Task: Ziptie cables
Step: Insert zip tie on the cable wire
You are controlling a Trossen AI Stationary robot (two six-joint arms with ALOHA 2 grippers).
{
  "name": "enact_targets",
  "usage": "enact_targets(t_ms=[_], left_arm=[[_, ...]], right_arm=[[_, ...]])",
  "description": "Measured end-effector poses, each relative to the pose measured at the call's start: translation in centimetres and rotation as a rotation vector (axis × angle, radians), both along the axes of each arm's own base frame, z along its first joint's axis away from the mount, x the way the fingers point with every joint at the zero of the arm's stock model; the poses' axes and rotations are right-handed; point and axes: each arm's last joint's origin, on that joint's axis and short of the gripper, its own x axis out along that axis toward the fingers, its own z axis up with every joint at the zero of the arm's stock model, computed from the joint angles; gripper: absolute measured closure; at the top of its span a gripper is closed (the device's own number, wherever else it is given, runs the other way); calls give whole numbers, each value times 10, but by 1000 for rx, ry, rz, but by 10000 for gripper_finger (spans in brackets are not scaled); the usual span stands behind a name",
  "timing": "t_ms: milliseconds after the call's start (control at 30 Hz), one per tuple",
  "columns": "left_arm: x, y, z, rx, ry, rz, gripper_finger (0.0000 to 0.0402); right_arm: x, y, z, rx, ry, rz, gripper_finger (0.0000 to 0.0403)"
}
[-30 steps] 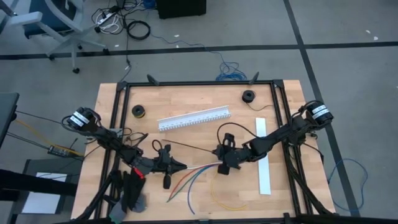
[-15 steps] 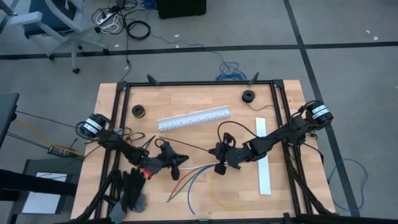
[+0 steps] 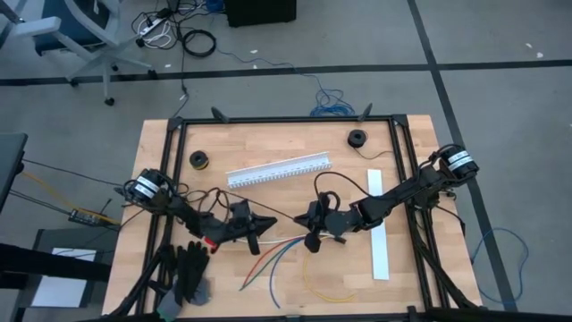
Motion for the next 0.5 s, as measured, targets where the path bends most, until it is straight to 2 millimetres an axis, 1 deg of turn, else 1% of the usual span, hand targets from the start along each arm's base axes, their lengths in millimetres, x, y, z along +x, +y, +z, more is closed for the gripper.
enact_targets(t_ms=[133, 267, 400, 500], left_arm=[[0, 0, 6, 31, -40, 4, 399], [0, 0, 7, 42, -44, 4, 399], [0, 0, 6, 45, -37, 4, 399], [0, 0, 5, 53, -24, -4, 399]], right_arm=[[2, 1, 4, 19, -38, 25, 402], [3, 2, 5, 26, -53, 41, 402], [2, 2, 4, 27, -42, 45, 402], [0, 2, 1, 17, 0, 45, 402]])
